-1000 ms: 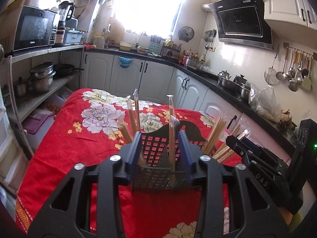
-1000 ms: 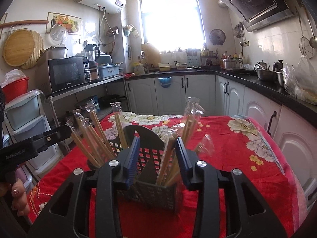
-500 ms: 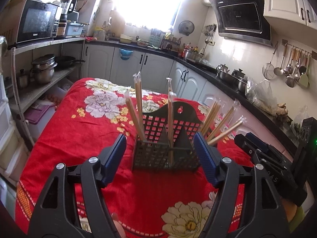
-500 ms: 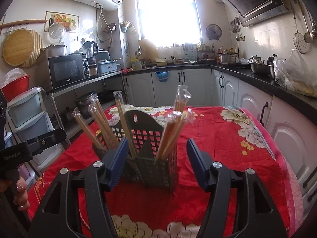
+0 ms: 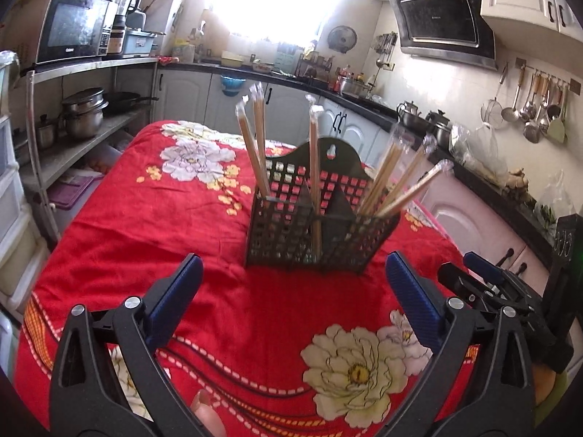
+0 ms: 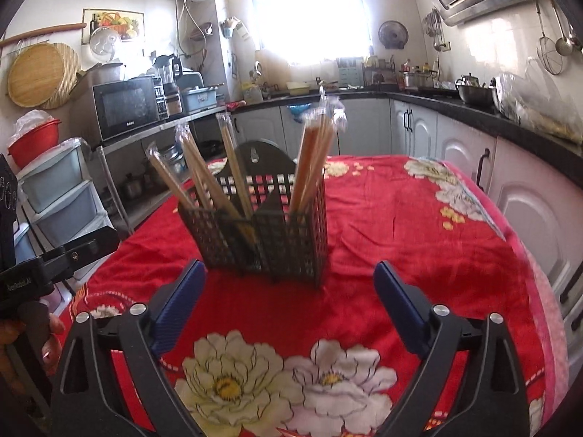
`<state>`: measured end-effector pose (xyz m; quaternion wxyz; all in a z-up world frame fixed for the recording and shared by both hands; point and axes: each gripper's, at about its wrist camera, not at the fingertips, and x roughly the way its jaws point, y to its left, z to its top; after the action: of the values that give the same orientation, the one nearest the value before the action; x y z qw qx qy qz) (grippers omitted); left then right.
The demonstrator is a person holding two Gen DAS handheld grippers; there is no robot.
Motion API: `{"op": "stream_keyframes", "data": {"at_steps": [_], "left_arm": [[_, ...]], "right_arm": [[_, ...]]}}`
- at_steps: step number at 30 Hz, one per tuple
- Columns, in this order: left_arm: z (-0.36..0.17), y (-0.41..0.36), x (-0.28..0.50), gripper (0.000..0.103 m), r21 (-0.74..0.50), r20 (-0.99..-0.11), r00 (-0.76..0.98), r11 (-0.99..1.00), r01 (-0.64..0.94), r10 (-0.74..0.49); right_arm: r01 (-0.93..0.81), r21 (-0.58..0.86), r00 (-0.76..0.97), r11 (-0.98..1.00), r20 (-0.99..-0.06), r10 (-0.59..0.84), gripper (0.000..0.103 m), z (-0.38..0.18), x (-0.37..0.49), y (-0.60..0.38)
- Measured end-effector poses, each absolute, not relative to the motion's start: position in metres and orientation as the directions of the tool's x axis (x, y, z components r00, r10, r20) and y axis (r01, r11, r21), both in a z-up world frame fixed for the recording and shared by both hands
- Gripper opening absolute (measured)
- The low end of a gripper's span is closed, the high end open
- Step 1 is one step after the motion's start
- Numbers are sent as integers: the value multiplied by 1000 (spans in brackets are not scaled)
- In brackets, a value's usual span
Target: Organize utensils
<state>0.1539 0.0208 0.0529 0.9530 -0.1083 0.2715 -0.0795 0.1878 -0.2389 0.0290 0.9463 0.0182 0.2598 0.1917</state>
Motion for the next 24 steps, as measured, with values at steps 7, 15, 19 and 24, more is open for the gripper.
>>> {"op": "stream_keyframes", "data": {"at_steps": [7,15,19,24], "left_arm": [[36,13,141,92,-228,-493,845,968,104,-207],[22,12,131,92,-227,-458,866,968,105,-202],[17,8,131,92,-206,-455,869,972,109,-194],[9,5,130,92,-178,-446,879,979,97,-168]], "right_arm": [[-347,116,785,931,-507,356,94,9,173,-239],[-334,103,813,937,-472,342,96,-5,158,-241],[-324,88,831,942,-449,328,96,-11,153,-242],[-318,83,856,945,-403,323,96,-13,145,-243]]}}
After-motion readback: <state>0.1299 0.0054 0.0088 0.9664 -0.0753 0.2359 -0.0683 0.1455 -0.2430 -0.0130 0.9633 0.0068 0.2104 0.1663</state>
